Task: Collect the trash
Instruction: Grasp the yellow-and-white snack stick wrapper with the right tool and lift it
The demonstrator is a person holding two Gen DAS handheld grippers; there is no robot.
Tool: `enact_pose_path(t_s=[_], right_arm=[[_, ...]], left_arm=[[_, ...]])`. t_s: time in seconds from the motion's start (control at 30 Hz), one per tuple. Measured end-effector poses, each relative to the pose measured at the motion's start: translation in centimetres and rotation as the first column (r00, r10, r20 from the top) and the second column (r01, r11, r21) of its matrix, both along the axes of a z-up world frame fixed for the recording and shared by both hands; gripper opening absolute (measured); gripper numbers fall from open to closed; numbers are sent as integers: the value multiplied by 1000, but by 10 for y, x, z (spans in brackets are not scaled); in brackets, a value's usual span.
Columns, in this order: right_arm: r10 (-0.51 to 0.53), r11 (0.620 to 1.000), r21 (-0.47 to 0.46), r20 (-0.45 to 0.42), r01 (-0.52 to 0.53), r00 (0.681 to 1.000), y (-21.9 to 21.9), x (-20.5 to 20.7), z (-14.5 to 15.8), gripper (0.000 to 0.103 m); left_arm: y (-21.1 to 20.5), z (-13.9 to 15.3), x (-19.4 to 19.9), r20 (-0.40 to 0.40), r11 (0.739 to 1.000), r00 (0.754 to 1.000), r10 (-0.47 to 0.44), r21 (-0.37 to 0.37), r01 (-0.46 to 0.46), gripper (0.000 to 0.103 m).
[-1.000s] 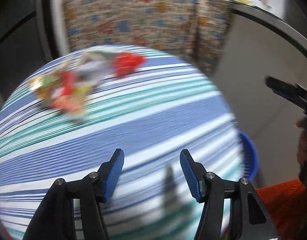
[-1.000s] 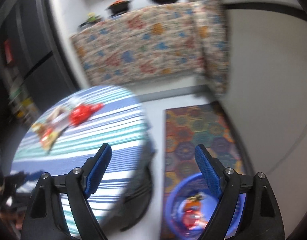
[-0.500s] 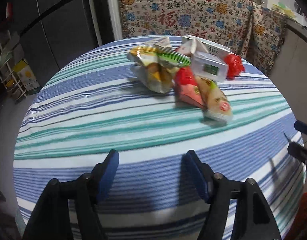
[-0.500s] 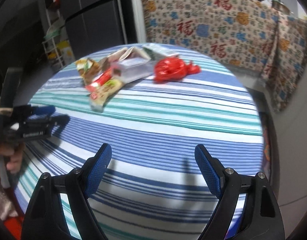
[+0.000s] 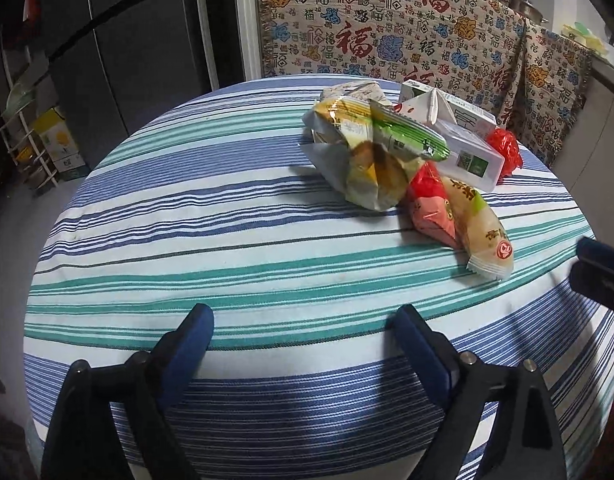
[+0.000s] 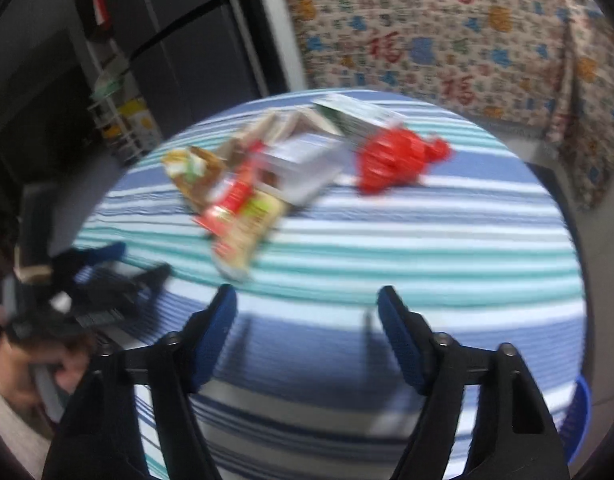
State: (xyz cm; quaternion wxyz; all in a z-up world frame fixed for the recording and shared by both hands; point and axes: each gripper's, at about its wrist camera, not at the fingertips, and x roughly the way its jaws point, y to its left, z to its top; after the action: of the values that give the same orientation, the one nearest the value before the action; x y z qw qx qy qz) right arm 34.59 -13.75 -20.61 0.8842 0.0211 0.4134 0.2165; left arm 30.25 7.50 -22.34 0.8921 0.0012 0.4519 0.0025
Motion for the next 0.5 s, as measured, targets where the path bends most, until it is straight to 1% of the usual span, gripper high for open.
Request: enact_pose_path(t_s=[0.1,0.13,0.2,0.27,0.3,0.33,0.43,0.5], right_arm=[[53,999,13,-28,-53,998,31,17,1,59],[60,998,-2,-32,-60,998,40,21,-1,56],[58,998,-36,-44,-59,997,54,33,-6,54],[47,998,-35,-70,-50,996,59,44,-13,51],[42,998,-32,-83,-45,996,59,49,-16,45],[41,999,-27,-91,-44,995,57,50,-18,30],[45,998,-28,-103,-49,994,49,48,-20,19],[67,996,-49,-101,-72,993,41,37,-17,17]], left_arm=[[0,0,0,0,1000,1000,0,-1,0,94],[0,0,0,0,1000,1000,0,1,0,94],[1,0,0,0,1000,1000,0,1,0,94],[1,0,1,0,1000,1000,0,0,0,94],[1,0,0,0,1000,1000,-1,0,1,94],[1,0,1,0,1000,1000,-1,0,1,94],[1,0,1,0,1000,1000,0,0,0,95],[1,0,1,0,1000,1000,0,0,0,95]])
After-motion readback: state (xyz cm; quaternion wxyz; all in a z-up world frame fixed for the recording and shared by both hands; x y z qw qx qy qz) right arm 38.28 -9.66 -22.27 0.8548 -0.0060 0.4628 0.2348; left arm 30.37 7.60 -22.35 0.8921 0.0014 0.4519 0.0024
